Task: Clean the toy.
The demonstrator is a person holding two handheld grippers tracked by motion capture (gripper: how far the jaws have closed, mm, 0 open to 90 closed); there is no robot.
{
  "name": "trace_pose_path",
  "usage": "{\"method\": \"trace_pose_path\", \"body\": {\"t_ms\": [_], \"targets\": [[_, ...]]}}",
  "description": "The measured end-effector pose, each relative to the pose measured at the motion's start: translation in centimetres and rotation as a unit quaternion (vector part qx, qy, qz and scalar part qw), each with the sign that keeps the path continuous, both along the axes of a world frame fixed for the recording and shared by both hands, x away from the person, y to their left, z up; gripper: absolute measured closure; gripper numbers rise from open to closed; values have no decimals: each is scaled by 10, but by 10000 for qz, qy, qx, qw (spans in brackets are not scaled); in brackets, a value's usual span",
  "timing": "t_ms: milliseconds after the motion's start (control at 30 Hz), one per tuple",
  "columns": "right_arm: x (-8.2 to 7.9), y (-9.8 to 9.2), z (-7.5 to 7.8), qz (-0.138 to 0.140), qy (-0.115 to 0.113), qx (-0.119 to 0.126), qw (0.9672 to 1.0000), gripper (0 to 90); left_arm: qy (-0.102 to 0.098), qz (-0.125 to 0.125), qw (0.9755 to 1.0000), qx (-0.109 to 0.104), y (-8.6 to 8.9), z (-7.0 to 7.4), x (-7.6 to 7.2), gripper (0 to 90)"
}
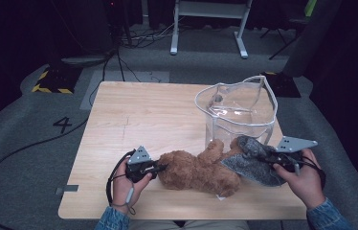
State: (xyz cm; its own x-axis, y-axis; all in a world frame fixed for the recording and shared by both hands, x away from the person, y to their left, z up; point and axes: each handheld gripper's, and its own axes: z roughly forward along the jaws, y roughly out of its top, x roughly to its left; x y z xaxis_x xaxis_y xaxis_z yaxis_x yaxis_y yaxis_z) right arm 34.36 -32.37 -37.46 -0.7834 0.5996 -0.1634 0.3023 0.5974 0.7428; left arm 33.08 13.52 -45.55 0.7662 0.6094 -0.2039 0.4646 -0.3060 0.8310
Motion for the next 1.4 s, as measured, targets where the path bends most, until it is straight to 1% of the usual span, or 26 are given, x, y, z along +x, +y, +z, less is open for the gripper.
{"method": "trace_pose_path", "body": {"t_ms": [67, 100, 167, 233, 267, 300, 333, 367, 467, 567, 633, 667, 700, 733, 767, 833, 867, 900, 967, 1033, 1167, 1300, 1367, 1400], "targets": [[-10, 6, 10, 163, -71, 242, 9996, 758, -11, 13, 10000, -14, -1, 0, 0, 789], [-17, 14, 17, 331, -150, 377, 9986, 758, -13, 16, 10000, -6, -1, 0, 0, 789], [-28, 32, 26, 594, -209, 542, 9965, 757, -23, 12, 10000, 5, -1, 0, 0, 789], [-35, 56, 30, 945, -248, 601, 9934, 757, -21, 11, 10000, -4, -1, 0, 0, 789], [-35, 68, 30, 1204, -369, 585, 9903, 757, -25, 15, 10000, -1, -1, 0, 0, 789], [-37, 81, 29, 1357, -340, 557, 9886, 757, -17, 10, 10000, -16, -2, -1, 0, 789], [-37, 95, 28, 1517, -336, 559, 9863, 757, -25, -1, 10000, -13, -2, -1, 0, 789], [-37, 104, 26, 1612, -326, 546, 9849, 757, -14, -5, 10000, 14, -1, 0, 0, 788], [-33, 145, 15, 1961, -190, 472, 9793, 757, -8, -14, 10000, 7, -2, 0, 0, 788], [-31, 172, 3, 2211, -39, 444, 9742, 757, -25, 1, 10000, 22, -2, 0, -1, 788], [-31, 187, -7, 2321, 90, 392, 9719, 757, -28, -3, 10000, 30, -2, 0, -1, 788], [-30, 192, -13, 2355, 154, 335, 9712, 757, -25, 7, 10000, 15, -2, 0, -1, 788], [-30, 196, -18, 2408, 165, 266, 9701, 758, -30, -4, 10000, 41, -1, 0, -1, 788], [-30, 198, -23, 2382, 196, 203, 9708, 758, -28, 4, 10000, 24, -1, 0, -1, 788], [-30, 198, -27, 2391, 145, 101, 9708, 758, -35, -7, 10000, 38, -1, 0, -1, 788], [-31, 193, -30, 2351, 76, 65, 9719, 758, -56, -11, 10000, 3, -1, -1, 0, 786], [-32, 190, -30, 2292, 59, 42, 9734, 758, -57, -10, 10000, 2, -1, -1, 0, 786], [-32, 185, -30, 2286, -42, -54, 9735, 759, -67, 8, 10000, -19, -1, -1, 0, 786], [-36, 171, -29, 2187, -30, -67, 9758, 759, -63, 8, 10000, -15, -1, -1, 0, 786], [-40, 159, -28, 2100, -69, -67, 9777, 760, -54, 13, 10000, -24, -1, -1, 0, 786], [-50, 130, -27, 1926, -126, -34, 9812, 762, -69, 29, 10000, -12, 0, 0, 0, 786], [-57, 101, -28, 1675, -101, 21, 9858, 764, -61, 36, 10000, -20, 0, 0, 0, 786], [-57, 86, -29, 1496, -80, 150, 9886, 765, -70, 27, 10000, -40, 0, 0, 0, 786], [-56, 79, -30, 1378, -33, 214, 9902, 766, -61, 5, 10000, -55, -1, 0, 0, 786]]}}
